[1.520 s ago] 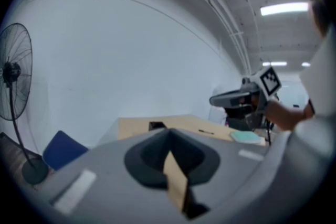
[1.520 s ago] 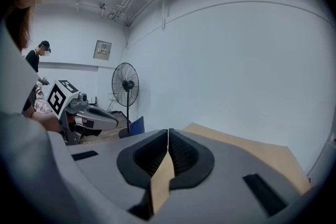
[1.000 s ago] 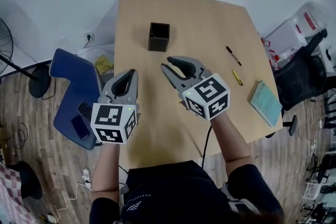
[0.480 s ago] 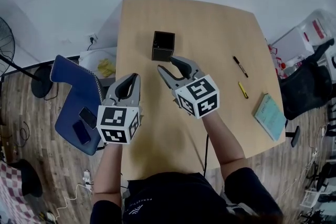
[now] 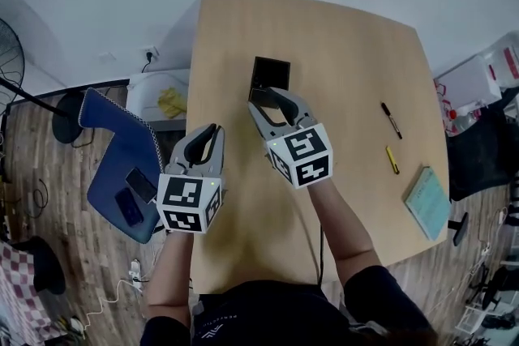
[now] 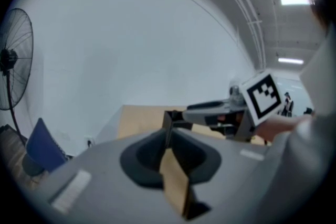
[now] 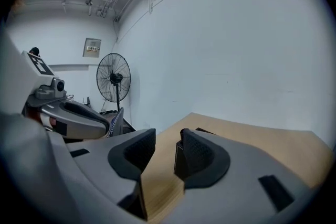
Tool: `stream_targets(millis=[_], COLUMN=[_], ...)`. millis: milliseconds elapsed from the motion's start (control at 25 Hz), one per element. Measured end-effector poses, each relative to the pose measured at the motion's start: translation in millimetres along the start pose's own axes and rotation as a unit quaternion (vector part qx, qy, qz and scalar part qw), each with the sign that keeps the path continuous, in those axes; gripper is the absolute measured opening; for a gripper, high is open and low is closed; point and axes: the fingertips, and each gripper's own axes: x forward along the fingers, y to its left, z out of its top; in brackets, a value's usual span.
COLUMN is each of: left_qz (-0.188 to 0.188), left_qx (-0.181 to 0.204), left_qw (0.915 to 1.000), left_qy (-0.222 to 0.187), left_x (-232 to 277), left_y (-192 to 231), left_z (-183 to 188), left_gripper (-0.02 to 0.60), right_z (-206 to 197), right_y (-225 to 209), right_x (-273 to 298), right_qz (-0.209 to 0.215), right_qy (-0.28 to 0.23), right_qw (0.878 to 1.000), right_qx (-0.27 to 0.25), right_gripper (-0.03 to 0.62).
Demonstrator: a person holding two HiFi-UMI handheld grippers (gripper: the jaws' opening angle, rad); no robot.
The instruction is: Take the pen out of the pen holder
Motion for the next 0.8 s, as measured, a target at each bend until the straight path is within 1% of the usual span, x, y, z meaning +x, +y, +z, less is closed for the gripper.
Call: stream_targets(millis=[160,320,520,640,800], left_qz=[0.002,0.006,0.006,0.003,-0.001], left_qx=[-0.009,-0.01,-0.014,-0.017,-0.019], left_qw=[0.9999,0.9999,0.9999,0.9998,0.9998], left_qy=[0.005,0.003,-0.001,0.0,0.006], left_x=[12,23,33,38,41], left_y=[9,17,25,26,26], left_z=[-7,-8,-7,-9,-16], left_gripper=[0.029,0.029,0.029,0.029,0.029], right_z=[-3,-5,-9,-12,-14], right_y=[-12,-22,-25,-27,-31], right_x=[16,30,40,45,47], right_qz=[-0.018,-0.038,-0.045,-0.049,-0.06], right_qy=[-0.003,0.002,0.013,0.015,0.019], right_qw=[1.0,0.999,0.999,0.999,0.998], right_qx=[0.012,0.004,-0.014,-0.014,-0.015], right_gripper=[0.144,0.144,0.144,0.144,0.111])
